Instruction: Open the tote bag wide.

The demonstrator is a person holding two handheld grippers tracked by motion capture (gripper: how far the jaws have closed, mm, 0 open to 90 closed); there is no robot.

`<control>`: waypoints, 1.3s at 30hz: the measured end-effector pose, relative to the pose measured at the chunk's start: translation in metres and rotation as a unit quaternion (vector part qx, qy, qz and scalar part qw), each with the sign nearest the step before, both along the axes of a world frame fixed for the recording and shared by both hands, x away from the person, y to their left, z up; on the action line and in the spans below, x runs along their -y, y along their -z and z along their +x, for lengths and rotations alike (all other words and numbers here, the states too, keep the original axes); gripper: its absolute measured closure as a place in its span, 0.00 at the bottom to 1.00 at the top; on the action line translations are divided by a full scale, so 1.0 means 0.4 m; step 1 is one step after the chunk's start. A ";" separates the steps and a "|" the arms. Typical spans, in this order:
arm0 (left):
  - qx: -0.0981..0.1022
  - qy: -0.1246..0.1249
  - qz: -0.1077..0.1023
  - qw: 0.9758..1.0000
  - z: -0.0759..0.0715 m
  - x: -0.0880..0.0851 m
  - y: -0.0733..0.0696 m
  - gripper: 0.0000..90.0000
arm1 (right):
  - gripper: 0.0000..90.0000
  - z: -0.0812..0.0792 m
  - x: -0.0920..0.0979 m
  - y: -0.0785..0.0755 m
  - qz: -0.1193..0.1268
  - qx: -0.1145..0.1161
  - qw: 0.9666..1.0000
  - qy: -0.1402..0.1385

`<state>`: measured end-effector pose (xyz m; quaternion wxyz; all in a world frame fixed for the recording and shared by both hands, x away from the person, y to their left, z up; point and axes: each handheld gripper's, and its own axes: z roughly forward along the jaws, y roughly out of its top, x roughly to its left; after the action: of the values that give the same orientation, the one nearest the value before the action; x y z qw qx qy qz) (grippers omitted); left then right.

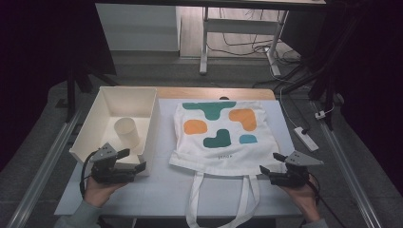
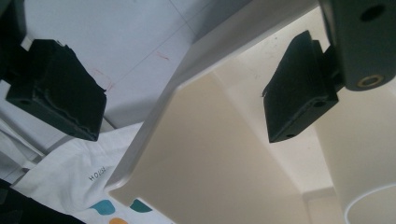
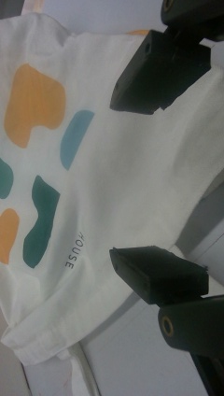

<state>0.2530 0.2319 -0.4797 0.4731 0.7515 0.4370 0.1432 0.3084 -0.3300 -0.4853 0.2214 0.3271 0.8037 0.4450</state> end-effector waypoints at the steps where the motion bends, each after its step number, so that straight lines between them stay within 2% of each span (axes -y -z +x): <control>1: 0.000 0.000 0.000 1.000 0.000 0.000 0.000 0.15 | 0.26 0.000 0.001 0.000 0.003 0.001 1.000 0.001; 6: 0.000 -0.001 0.001 1.000 -0.001 0.000 -0.001 0.15 | 0.26 0.002 0.003 0.008 0.010 -0.006 1.000 0.000; 15: 0.003 -0.009 -0.002 1.000 -0.007 0.001 -0.013 0.17 | 0.25 0.002 -0.001 0.015 0.002 -0.014 1.000 -0.003; 16: 0.013 -0.020 -0.005 1.000 -0.015 0.002 -0.027 0.17 | 0.25 0.001 -0.002 0.015 0.002 -0.015 1.000 -0.004; 18: 0.019 -0.022 -0.006 1.000 -0.018 0.002 -0.036 0.18 | 0.25 0.000 -0.005 0.015 0.001 -0.014 1.000 -0.005; 19: 0.031 -0.024 -0.007 0.999 -0.024 0.002 -0.050 0.17 | 0.25 0.000 -0.006 0.015 0.001 -0.012 1.000 -0.006; 21: 0.034 -0.022 -0.010 0.999 -0.028 0.002 -0.060 0.17 | 0.25 -0.001 -0.006 0.014 0.000 -0.011 1.000 -0.005; 31: 0.052 -0.004 -0.021 0.998 -0.044 0.021 -0.112 0.20 | 0.25 -0.003 -0.010 0.013 -0.001 -0.006 1.000 -0.006; 36: 0.053 0.017 -0.019 0.998 -0.048 0.049 -0.132 0.21 | 0.25 -0.004 -0.010 0.014 0.000 -0.005 1.000 -0.004; 39: 0.057 0.033 -0.016 0.998 -0.053 0.065 -0.146 0.21 | 0.26 -0.008 -0.011 0.010 0.002 0.004 1.000 -0.005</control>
<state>0.2317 0.2058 -0.4212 0.5136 0.7485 0.3867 0.1628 0.3053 -0.3257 -0.4894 0.2218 0.3221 0.8034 0.4489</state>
